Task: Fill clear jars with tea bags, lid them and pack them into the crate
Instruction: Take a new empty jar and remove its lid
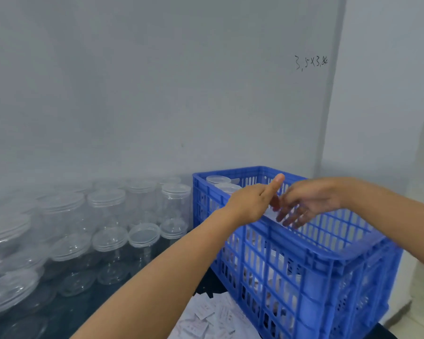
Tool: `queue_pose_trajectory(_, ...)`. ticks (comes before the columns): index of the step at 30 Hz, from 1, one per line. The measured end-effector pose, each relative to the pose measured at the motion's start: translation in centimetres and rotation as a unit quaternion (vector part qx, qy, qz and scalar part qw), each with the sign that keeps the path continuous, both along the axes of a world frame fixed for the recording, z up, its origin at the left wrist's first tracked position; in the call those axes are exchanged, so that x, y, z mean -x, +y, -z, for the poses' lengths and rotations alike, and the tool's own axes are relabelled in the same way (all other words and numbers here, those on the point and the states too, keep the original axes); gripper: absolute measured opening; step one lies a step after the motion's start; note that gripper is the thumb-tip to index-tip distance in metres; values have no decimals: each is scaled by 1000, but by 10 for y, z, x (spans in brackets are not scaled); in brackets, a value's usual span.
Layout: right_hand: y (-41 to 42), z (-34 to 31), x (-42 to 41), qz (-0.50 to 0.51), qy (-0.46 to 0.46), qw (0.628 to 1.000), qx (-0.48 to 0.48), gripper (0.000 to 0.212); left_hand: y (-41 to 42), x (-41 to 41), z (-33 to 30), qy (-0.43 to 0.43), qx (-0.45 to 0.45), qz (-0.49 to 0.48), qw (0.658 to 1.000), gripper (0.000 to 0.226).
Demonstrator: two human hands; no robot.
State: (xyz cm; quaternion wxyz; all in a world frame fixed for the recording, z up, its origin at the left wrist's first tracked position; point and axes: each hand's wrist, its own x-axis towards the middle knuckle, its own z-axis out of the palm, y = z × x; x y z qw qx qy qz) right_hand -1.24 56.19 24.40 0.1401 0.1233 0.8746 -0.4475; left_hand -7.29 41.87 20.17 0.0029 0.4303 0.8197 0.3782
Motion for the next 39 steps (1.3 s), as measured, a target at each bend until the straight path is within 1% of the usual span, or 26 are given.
queue_pose_trajectory(1,-6,-8,0,3,26,998,49,22,-11,-1,2,-26,-71,-2,997,75)
queue_pose_trajectory(2,-14,-14,1,-1,49,994,99,24,-22,-4,6,-57,-148,0,987,69)
queue_pose_trajectory(4,-35,-19,6,-21,78,979,186,29,-44,-8,15,-111,-281,1,953,55)
queue_pose_trajectory(6,-64,-14,11,-38,86,968,232,29,-66,-11,26,-131,-362,-11,923,50)
queue_pose_trajectory(9,-112,6,25,-29,82,962,260,34,-103,-8,44,-140,-420,-46,896,47)
queue_pose_trajectory(13,-178,39,48,16,62,951,304,34,-160,6,69,-142,-438,-126,879,35)
queue_pose_trajectory(16,-223,60,68,53,62,940,332,31,-203,20,84,-137,-415,-232,869,13)
queue_pose_trajectory(17,-237,66,75,60,63,937,339,30,-216,25,88,-135,-405,-269,863,10)
queue_pose_trajectory(20,-274,83,95,76,69,930,353,20,-250,38,100,-132,-365,-359,849,20)
queue_pose_trajectory(22,-295,93,113,96,87,930,344,13,-265,48,107,-139,-328,-389,850,33)
queue_pose_trajectory(24,-309,101,131,123,115,929,329,14,-273,58,112,-162,-309,-385,855,45)
queue_pose_trajectory(26,-317,111,151,149,138,929,309,22,-273,66,114,-187,-306,-363,860,49)
queue_pose_trajectory(28,-322,119,165,151,159,930,295,14,-270,72,115,-204,-316,-344,860,52)
queue_pose_trajectory(29,-323,123,170,146,170,931,288,23,-268,74,115,-208,-319,-340,860,55)
queue_pose_trajectory(30,-324,127,176,141,173,932,286,41,-265,76,115,-211,-322,-338,859,59)
queue_pose_trajectory(31,-325,130,180,134,176,933,285,53,-262,78,117,-213,-326,-338,857,61)
queue_pose_trajectory(32,-326,133,184,124,180,936,278,60,-260,80,118,-214,-333,-338,854,63)
queue_pose_trajectory(36,-327,140,193,79,186,942,268,66,-256,87,128,-223,-342,-341,847,66)
queue_pose_trajectory(39,-325,142,195,67,186,942,271,69,-257,89,130,-237,-337,-330,849,66)
